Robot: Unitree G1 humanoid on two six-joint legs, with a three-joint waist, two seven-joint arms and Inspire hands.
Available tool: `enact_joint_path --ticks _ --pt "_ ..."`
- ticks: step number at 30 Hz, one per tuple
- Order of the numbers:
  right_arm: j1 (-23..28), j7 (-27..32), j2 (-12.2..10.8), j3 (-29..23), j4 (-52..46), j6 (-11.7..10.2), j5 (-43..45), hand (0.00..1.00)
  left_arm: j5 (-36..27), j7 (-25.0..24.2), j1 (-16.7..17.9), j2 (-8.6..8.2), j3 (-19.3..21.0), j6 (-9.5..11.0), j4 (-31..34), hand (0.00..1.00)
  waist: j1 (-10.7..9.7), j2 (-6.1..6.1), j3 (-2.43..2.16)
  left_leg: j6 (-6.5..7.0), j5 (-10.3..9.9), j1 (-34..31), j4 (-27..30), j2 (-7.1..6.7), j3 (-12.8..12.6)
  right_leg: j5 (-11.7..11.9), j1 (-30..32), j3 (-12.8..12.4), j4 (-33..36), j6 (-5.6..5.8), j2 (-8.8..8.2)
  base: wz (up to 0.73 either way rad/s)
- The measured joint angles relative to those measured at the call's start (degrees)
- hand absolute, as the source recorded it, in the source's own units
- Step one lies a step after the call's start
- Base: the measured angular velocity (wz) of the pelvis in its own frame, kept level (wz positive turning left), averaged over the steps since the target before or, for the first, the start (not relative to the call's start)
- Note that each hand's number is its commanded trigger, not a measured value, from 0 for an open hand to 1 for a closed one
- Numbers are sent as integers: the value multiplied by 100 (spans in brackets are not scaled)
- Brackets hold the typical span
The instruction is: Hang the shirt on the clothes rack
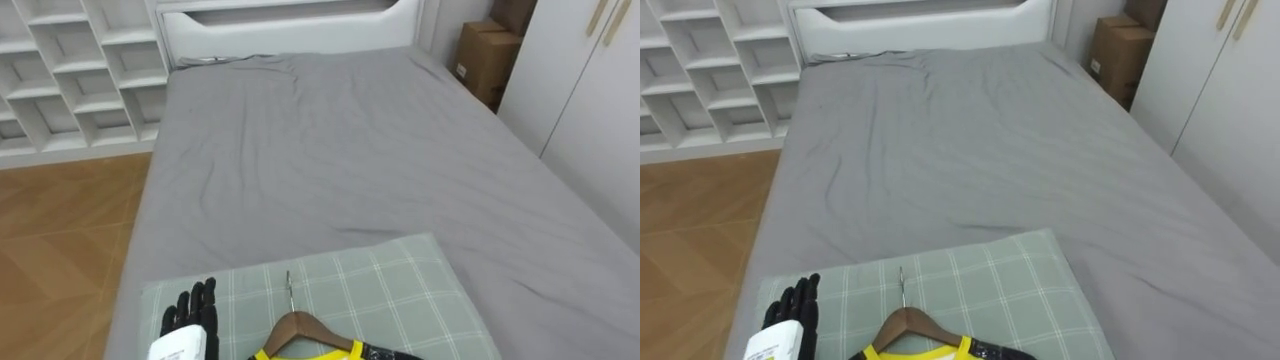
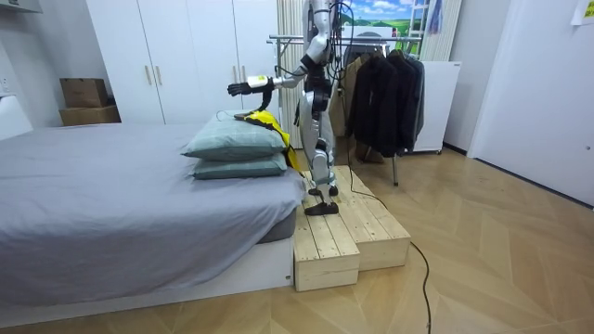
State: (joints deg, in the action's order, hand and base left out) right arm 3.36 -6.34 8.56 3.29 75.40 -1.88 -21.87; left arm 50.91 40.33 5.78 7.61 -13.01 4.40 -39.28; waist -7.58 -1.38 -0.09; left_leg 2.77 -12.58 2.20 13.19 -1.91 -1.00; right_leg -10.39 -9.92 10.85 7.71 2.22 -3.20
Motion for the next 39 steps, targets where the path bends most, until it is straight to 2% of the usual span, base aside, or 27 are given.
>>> enact_joint_path --ticks 11,18,39 --pt "5 -5 -1 12 -1 1 -43 0 4 -103 13 14 -159 -2 329 0 0 -26 -5 0 0 -3 -5 -1 -1 0 2 -8 -1 0 1 0" --pt "5 -9 -8 50 -2 9 40 0 6 -232 49 16 -410 -29 331 0 -19 -58 -21 0 0 -5 4 -1 -28 0 5 -146 -1 0 6 0" --pt "10 17 -8 48 -27 17 90 0 58 -431 48 9 -423 -89 314 0 -28 -72 -16 0 0 -86 -32 5 -37 1 91 -164 -1 -1 13 0"
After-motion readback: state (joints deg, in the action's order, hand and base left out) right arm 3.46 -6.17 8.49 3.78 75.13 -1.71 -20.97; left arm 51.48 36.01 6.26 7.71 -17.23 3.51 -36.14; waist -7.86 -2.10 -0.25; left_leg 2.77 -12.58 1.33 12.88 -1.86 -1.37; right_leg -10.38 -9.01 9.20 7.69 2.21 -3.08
